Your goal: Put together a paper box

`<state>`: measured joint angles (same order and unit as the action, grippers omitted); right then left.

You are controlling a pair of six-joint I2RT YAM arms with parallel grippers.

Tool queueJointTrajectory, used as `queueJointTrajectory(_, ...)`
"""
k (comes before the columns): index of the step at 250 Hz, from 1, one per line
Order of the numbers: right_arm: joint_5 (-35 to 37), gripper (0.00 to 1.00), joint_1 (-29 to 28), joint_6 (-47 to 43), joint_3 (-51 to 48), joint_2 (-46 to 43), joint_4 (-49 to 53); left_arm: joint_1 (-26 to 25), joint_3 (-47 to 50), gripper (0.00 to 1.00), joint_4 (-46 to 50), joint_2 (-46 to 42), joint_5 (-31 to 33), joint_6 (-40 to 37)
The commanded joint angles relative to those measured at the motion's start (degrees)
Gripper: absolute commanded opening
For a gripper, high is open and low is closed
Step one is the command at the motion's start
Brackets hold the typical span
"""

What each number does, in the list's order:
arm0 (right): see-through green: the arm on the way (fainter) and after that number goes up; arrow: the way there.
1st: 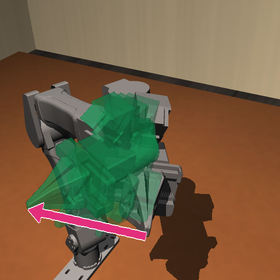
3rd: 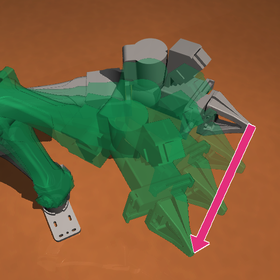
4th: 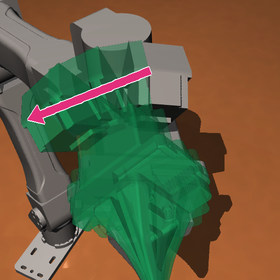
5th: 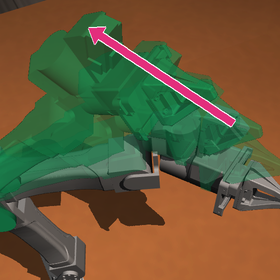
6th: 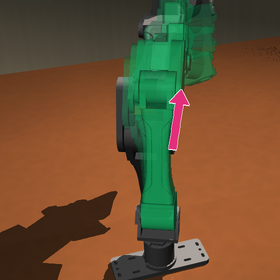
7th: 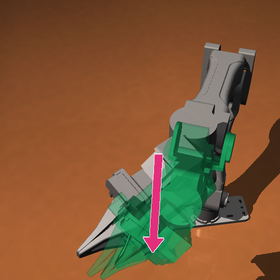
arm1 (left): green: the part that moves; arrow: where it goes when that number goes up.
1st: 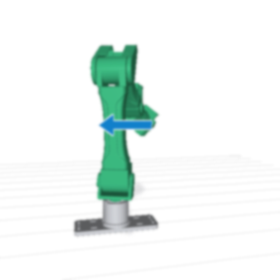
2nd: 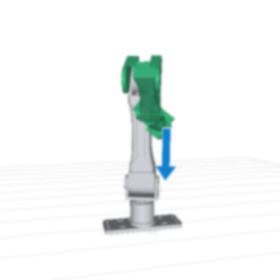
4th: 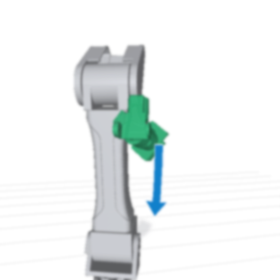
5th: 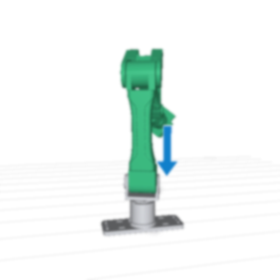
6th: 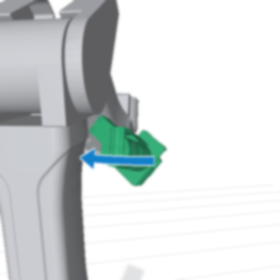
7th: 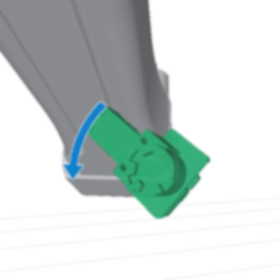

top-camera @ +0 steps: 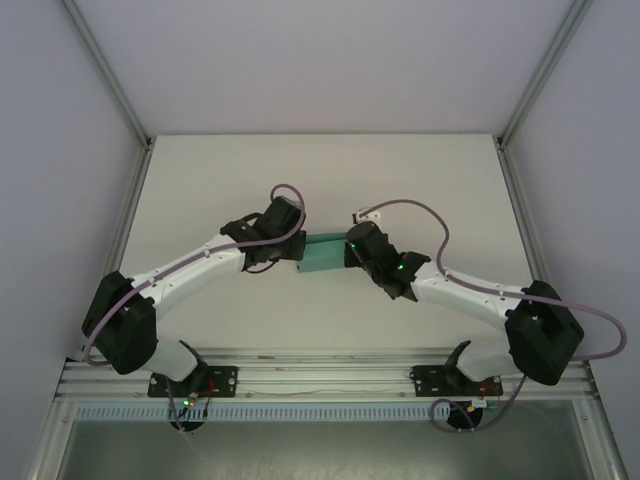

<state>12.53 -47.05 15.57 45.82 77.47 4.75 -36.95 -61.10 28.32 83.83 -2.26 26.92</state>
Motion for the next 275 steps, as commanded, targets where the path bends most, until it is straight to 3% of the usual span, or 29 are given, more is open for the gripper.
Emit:
queueJointTrajectory(1, 0.96, 0.00, -0.50, 4.56, -3.01, -1.04, 5.43, -1.65, 2.99, 0.00, -3.93, 1.16, 4.31, 6.17)
queueJointTrajectory(64, 2.28, 0.00, -1.06, 7.60, -3.61, -0.85, 5.57, -1.72, 7.52, 0.00, -7.86, 1.05, 0.68, 10.76)
queueJointTrajectory(105, 2.40, 0.00, -1.58, 7.49, -4.75, -1.10, 3.44, -2.06, 10.63, 0.00, -9.57, 0.13, 0.88, 9.28)
queueJointTrajectory(144, 1.41, 0.00, -2.35, 1.70, -12.25, -0.84, -8.11, -2.84, 19.26, 0.00, -17.75, -0.97, 3.48, 6.16)
queueJointTrajectory(171, 0.18, 0.00, -2.73, -4.10, -20.39, -0.37, -20.47, -2.87, 24.94, 0.00, -24.53, -0.38, 1.86, 5.02)
queueJointTrajectory(192, 1.01, 0.00, -2.74, -5.86, -23.43, 1.07, -23.89, -2.95, 27.33, 0.00, -27.56, 0.10, 1.33, 5.01)
queueJointTrajectory(237, 1.59, 0.00, -2.71, -5.18, -23.42, 4.54, -24.89, -2.95, 28.53, 0.00, -30.07, 0.83, 1.86, 4.99)
queueJointTrajectory(262, 4.23, 0.00, -2.74, -2.84, -22.64, 0.72, -23.07, -3.02, 30.31, 0.00, -31.20, -0.10, 1.87, 5.02)
queueJointTrajectory(275, 4.26, 0.05, -2.55, -2.57, -21.48, -2.13, -20.52, -3.03, 31.27, 0.00, -31.42, -0.48, 2.28, 5.00)
